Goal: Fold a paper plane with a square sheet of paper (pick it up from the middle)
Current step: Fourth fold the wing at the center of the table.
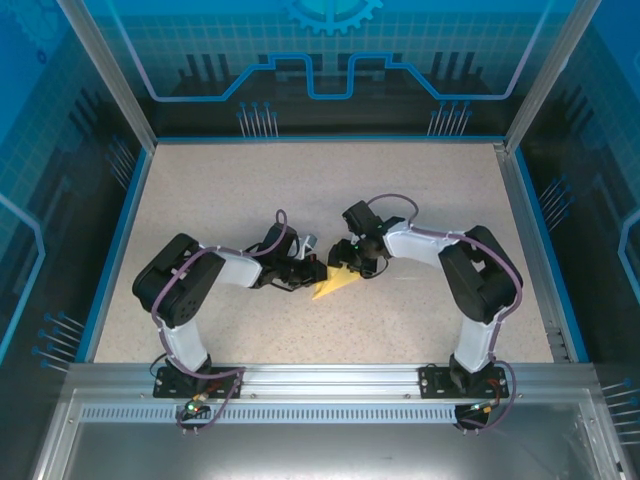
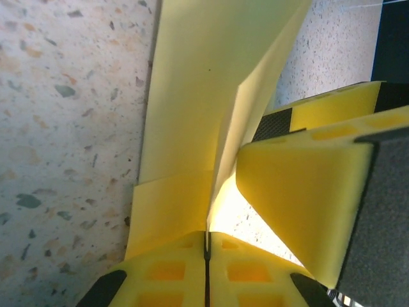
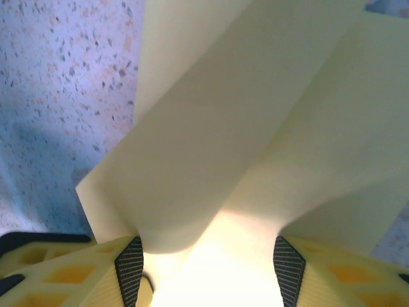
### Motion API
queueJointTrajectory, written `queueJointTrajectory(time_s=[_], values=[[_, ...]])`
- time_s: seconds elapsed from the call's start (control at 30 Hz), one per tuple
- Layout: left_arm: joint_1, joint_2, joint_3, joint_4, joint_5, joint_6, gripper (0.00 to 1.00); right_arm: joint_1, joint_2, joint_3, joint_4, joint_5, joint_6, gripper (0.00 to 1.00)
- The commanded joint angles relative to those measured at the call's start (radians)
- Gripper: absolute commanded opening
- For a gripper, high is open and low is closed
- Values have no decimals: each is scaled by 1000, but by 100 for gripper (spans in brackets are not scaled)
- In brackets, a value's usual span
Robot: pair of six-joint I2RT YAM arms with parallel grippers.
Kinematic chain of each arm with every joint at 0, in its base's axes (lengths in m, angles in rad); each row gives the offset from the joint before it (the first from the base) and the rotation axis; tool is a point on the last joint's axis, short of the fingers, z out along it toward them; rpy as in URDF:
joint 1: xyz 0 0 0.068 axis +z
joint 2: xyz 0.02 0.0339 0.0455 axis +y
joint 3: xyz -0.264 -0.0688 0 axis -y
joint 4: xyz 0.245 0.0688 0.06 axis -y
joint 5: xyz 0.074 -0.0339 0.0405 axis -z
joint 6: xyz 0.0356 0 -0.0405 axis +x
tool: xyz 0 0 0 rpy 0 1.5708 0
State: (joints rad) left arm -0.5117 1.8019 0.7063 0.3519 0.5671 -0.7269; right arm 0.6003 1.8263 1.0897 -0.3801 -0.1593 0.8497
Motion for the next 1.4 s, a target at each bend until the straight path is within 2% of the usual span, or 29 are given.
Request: queueJointTrajectory(time_s=[0.0, 0.1, 0.23, 0.67, 1.03, 1.37], values=[[7, 8, 23, 42, 37, 5, 8, -23, -70, -27, 18, -52, -85, 60], [9, 16, 24, 53, 46, -8, 6, -27, -96, -32, 51, -114, -158, 61], [15, 30, 13, 84, 59, -36, 4, -30, -85, -42, 60, -128, -198, 60], [30, 53, -11, 129, 70, -100, 2, -64, 14, -9, 68, -155, -210, 57], [40, 86, -12, 129, 68, -126, 1, -66, 48, 9, 60, -150, -183, 61], [48, 79, -25, 185, 106, -137, 1, -73, 78, 32, -22, -103, -147, 65]])
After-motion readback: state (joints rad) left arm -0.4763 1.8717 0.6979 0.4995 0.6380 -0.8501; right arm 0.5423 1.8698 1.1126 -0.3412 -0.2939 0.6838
